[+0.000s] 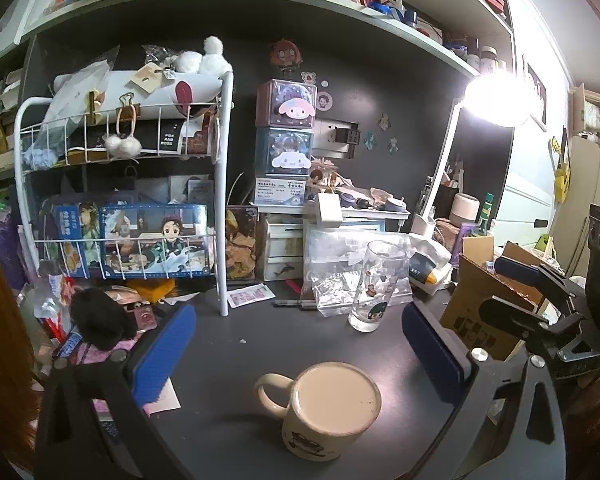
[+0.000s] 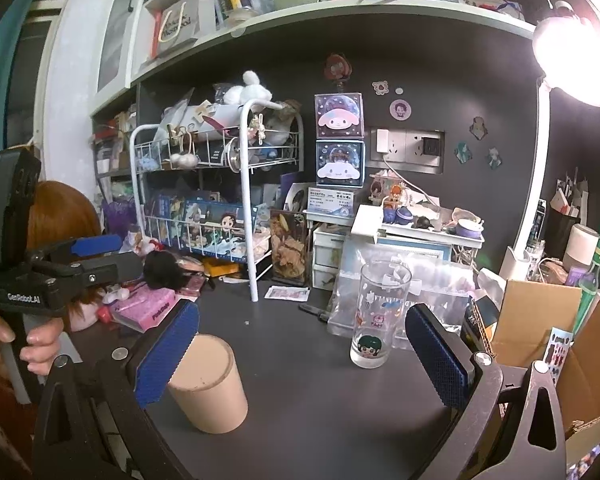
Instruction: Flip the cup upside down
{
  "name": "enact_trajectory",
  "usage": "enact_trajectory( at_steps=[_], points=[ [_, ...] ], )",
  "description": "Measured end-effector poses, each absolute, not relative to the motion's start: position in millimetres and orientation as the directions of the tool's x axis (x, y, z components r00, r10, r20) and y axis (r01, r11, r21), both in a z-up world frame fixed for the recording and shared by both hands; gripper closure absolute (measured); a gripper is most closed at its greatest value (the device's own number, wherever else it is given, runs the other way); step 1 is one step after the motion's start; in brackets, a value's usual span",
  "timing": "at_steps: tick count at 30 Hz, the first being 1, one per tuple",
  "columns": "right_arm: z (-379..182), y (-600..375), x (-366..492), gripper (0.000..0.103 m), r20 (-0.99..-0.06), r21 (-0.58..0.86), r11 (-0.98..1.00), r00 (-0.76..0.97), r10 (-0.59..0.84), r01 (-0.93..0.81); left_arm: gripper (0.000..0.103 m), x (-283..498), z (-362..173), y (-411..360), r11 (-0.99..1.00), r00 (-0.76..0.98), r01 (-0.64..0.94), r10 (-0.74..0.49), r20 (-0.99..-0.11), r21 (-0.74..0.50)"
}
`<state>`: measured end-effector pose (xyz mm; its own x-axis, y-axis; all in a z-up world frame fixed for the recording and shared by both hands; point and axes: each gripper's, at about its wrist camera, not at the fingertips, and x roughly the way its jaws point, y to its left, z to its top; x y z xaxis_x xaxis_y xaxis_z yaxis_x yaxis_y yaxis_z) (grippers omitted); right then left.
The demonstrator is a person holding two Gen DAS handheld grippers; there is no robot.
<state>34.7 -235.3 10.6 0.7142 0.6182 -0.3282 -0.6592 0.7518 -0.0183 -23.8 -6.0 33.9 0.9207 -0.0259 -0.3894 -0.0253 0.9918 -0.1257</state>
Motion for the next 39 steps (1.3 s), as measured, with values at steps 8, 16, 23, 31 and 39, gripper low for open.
enact_trajectory(
  at_steps=[8,16,23,31,39],
  points=[
    [10.5,-234.8,34.0,0.0,-0.331,-0.019,0.748,0.71,0.622,-0.664,0.0,-26.3,36.8,-5.4,0.992,0.923,-0.033,-0.017,-0.383,-0.123],
    [7.5,-234.2,35.8,0.0,-0.345,0.0,0.734,0.689,0.637,-0.679,0.0,-27.1,37.2,-5.5,0.992,0.924,-0.038,-0.012,-0.383,-0.123],
    [6.3,-234.9,36.6,0.0,-0.347,0.003,0.732,0.686,0.64,-0.681,0.001,-27.0,37.8,-4.2,0.992,0.922,-0.053,0.005,-0.387,-0.113],
    [5.6,-235.4,36.2,0.0,-0.348,0.004,0.731,0.685,0.64,-0.682,0.0,-25.2,35.7,-3.1,0.992,0.918,-0.063,0.013,-0.396,-0.112],
    [5.1,-235.5,35.6,0.0,-0.348,0.005,0.731,0.684,0.641,-0.683,0.0,-24.1,35.3,-4.6,0.992,0.919,-0.069,0.023,-0.395,-0.103]
  ],
)
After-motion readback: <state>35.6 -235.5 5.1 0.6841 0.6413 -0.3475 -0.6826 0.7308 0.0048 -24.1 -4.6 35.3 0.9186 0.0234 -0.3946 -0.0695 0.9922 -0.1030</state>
